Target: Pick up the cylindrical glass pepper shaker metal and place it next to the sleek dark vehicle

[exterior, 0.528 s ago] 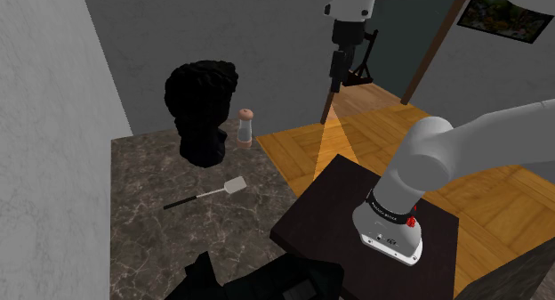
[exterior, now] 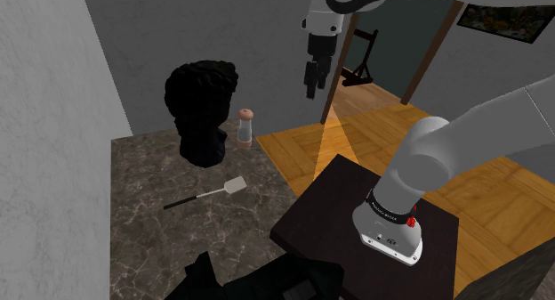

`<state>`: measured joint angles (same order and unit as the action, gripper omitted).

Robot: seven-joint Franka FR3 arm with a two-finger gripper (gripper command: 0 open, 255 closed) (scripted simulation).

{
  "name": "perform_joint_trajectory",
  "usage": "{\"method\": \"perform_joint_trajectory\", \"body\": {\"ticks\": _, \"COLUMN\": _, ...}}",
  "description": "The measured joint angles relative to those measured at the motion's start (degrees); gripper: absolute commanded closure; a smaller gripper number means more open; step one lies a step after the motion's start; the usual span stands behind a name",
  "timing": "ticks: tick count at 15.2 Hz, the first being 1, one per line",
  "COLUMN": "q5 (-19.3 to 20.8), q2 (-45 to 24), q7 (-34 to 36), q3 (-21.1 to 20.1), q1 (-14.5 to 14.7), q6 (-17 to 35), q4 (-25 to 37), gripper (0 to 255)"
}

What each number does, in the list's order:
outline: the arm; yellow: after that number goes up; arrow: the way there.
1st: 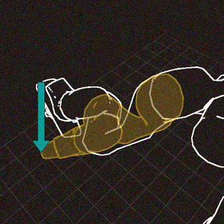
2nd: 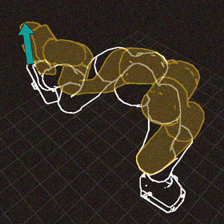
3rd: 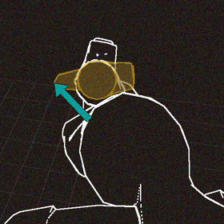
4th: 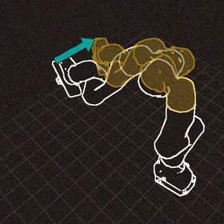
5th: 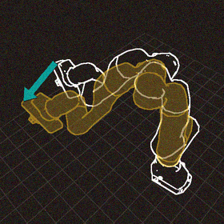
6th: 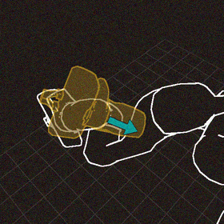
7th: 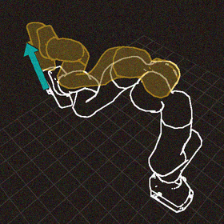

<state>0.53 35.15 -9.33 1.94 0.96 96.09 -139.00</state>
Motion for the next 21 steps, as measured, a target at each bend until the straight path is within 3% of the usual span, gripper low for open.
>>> {"method": "perform_joint_trajectory", "body": {"ticks": 12, "q5": -1.86, "q2": -26.11, "q7": -0.85, "q3": 2.00, "q1": -0.43, "q6": 17.61, "q4": 9.67, "gripper": 0}}
{"method": "perform_joint_trajectory", "body": {"ticks": 21, "q5": -4.86, "q2": -45.91, "q7": -1.95, "q3": 2.61, "q1": -1.10, "q6": 24.22, "q4": 23.50, "gripper": 0}}
